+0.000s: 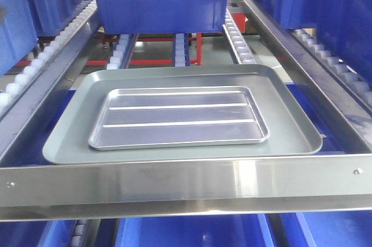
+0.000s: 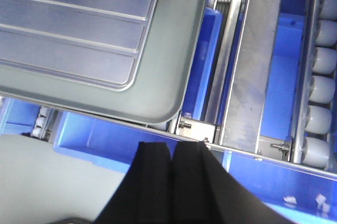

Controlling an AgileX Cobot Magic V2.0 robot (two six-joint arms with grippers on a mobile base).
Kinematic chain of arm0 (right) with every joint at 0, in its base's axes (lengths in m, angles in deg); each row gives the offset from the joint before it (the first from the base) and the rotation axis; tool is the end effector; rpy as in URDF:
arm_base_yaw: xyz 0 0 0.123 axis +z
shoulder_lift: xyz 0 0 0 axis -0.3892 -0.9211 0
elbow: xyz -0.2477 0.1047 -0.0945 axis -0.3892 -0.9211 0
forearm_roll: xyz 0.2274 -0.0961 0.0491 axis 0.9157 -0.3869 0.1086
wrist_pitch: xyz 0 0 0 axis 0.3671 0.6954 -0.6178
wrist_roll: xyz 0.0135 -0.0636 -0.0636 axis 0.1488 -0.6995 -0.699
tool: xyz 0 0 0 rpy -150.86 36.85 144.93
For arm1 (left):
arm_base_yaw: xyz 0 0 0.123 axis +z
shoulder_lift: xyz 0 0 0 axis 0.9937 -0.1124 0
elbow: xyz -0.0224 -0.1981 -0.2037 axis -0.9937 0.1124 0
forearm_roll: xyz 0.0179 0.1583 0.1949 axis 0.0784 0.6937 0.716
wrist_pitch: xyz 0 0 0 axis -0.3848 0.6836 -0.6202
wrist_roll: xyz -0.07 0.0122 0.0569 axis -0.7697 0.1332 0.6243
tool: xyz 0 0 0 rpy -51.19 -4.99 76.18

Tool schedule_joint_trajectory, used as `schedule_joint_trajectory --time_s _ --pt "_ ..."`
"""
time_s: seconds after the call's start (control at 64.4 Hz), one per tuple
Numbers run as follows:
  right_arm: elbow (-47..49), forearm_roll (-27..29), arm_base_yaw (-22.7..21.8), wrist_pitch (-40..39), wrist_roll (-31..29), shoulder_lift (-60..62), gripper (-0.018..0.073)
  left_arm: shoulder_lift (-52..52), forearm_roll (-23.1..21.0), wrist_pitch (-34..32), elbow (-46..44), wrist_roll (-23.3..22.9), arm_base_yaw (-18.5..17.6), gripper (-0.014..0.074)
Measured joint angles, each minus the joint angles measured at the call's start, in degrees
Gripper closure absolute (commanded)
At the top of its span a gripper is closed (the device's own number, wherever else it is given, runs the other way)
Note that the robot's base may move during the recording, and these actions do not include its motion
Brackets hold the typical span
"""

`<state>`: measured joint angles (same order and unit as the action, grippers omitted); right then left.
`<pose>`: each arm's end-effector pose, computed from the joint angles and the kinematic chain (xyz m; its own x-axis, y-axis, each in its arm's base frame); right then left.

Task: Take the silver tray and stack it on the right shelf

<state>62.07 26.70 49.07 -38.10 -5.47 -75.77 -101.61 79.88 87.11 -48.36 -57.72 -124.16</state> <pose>0.1511 0.0632 0.2921 -0.6309 -0.0921 -0.7704 -0.2433 0.9663 0.0836 0.1354 -0.1007 0.3000 -0.5057 0.1826 -0.8432 0.4747 0.8750 -0.0952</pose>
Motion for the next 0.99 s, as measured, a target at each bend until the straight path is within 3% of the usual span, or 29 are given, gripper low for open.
schedule_joint_trajectory --time_s 0.171,0.528,0.994 --pt "-6.7 -1.4 0.0 -3.0 -0.1 10.8 0.0511 11.3 0.1 -2.2 5.8 0.0 0.0 0.0688" --pt "-7.2 -2.2 0.0 -4.2 -0.2 32.3 0.0511 31.7 0.2 -2.2 6.2 0.0 -0.1 0.0688" --pt "-7.5 -2.3 0.0 -4.2 -0.2 33.8 0.0511 33.6 0.3 -2.2 6.2 0.0 -0.1 0.0688"
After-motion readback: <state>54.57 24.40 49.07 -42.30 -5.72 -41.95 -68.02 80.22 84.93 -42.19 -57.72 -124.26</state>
